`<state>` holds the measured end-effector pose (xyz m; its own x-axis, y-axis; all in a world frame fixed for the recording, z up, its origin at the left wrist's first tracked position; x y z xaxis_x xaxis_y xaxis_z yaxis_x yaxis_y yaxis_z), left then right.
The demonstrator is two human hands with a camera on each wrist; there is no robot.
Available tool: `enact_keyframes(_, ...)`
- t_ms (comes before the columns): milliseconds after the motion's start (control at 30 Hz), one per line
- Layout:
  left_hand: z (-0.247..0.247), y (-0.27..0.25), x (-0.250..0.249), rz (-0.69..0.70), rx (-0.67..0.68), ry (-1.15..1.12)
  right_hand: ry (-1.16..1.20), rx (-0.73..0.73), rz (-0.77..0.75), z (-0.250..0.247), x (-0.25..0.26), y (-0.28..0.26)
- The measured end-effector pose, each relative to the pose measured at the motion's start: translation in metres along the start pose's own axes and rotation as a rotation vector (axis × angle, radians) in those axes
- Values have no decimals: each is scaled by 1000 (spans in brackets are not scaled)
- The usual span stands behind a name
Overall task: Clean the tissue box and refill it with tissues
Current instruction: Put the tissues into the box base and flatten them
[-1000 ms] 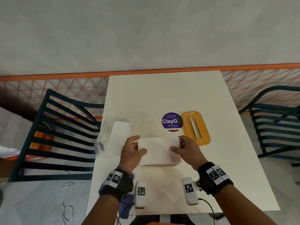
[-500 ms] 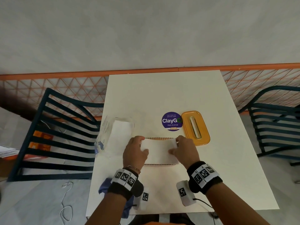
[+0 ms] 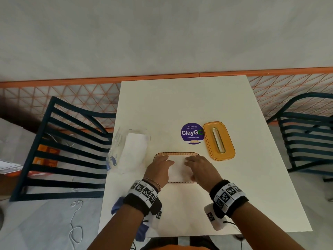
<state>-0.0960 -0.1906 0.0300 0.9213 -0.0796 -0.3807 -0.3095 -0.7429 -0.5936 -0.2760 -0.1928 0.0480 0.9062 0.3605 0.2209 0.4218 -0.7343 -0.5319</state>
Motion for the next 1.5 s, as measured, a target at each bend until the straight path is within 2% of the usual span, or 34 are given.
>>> enact_keyframes(133, -5, -2, 0, 15, -31, -40, 77, -30, -28, 0, -1, 0)
enact_keyframes(233, -34, -19, 15, -17, -230, -256, 189, -140, -31, -10, -10, -8)
enact_keyframes(300, -54, -29, 42, -115, -407, -392, 220, -227, 23, -14, -19, -13)
enact_keyframes(367, -64, -30, 78, -289, -464, -428, 272, -265, 90, -14, -26, -15)
enact_keyframes(400, -66, -27, 96, -389, -432, -429, 312, -269, 116, -13, -28, -14)
enact_keyframes(467, -59, -18, 121, -541, -278, -400, 402, -259, 159, -8, -32, -13)
enact_keyframes(567, -48, -8, 133, -626, -145, -356, 527, -246, 209, 1, -36, -9)
enact_keyframes(700, -39, 3, 141, -650, -156, -328, 558, -232, 244, 9, -37, -7)
enact_keyframes(900, -39, 6, 141, -707, -167, -297, 477, -193, 254, 7, -34, -7)
enact_keyframes(1100, -44, 7, 150, -689, -259, -441, 433, -163, 266, 0, -33, -10)
enact_keyframes(1233, -47, 1, 149, -593, -232, -612, 413, -214, 259, -11, -32, -14)
enact_keyframes(1367, -58, -23, 134, -464, -400, -907, 445, -274, 186, -27, -26, -15)
enact_keyframes(1433, -69, -43, 116, -374, -492, -953, 510, -297, 149, -37, -21, -14)
enact_keyframes(1500, -81, -64, 96, -271, -526, -931, 601, -277, 107, -49, -14, -15)
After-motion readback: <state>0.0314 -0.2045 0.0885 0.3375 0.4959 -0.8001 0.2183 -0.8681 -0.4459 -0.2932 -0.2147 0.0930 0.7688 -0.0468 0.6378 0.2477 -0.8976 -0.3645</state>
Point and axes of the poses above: each hand's wrist, its own y-axis towards the middle knuckle, its own z-axis out of the palm, x = y × z, the point moved 3 cm from there along y, towards the middle knuckle, and after that the axes turned 14 degrees about x, right-handed, at the moved point
